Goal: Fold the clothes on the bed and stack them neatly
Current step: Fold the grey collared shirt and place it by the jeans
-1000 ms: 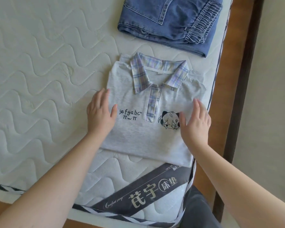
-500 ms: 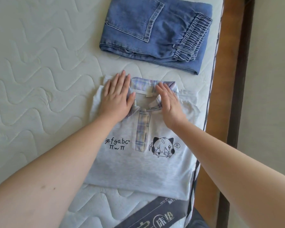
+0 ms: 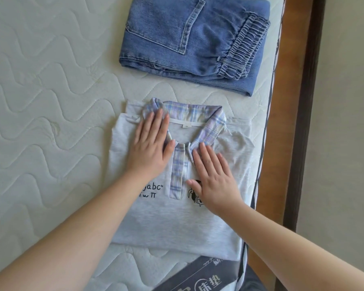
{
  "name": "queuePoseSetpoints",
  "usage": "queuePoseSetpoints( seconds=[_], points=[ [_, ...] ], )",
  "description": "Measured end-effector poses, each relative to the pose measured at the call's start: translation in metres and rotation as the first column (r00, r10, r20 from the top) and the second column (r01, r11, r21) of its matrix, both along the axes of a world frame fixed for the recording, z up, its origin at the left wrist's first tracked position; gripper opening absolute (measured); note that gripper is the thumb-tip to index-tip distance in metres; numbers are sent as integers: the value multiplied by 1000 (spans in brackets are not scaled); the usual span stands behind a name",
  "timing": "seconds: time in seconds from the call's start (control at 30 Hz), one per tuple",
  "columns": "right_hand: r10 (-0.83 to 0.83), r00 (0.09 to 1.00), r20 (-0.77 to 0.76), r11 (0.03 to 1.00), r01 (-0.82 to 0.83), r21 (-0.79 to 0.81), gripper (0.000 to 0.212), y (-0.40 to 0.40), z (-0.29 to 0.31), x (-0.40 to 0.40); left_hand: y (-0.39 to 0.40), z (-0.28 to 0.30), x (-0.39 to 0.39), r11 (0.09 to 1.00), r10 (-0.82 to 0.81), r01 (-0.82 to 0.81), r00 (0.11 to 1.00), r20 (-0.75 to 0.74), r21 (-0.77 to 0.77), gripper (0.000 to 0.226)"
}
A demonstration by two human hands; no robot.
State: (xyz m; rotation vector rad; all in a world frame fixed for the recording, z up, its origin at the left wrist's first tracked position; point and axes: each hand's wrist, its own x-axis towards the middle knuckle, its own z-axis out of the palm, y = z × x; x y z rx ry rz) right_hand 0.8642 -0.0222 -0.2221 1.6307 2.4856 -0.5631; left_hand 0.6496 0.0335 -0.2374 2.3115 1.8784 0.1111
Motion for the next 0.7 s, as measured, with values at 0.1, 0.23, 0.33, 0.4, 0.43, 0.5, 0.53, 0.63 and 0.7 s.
queuePoseSetpoints(
  seconds=[0.1,0.23,0.33,0.4,0.43,0.5,0.53,0.63,0.7],
  points=[
    [-30,999,40,1000,30,-2,71,-1,0,-8,-3,-1,4,998,21,-24,998,-64,-55,69],
    [-143,971,-193,974,173,148,46,20,16,-12,6,5,3,994,19,-21,1000,-22,-103,66],
    [-239,901,-361,904,343,257,30,62,19,-11,22,9,-7,998,22,-17,996,92,-52,58],
    [-292,903,-316,902,370,225,45,89,15,-15,35,9,-10,998,65,-63,991,115,-21,60],
    [-302,922,-243,920,348,177,56,98,10,-16,38,7,-8,996,84,-82,992,97,-22,64],
    [-292,952,-91,949,300,100,71,105,-5,-20,39,1,-2,992,118,-117,992,33,-36,70],
    [-283,958,-47,954,286,92,74,106,-13,-20,39,-2,1,990,134,-134,991,1,-47,71],
    [-283,959,-11,951,282,126,75,104,-27,-20,40,-12,1,987,148,-150,988,-38,-64,75],
    [-280,960,-8,951,279,131,75,104,-28,-20,43,-14,0,987,136,-141,989,-65,-83,76]
  ],
)
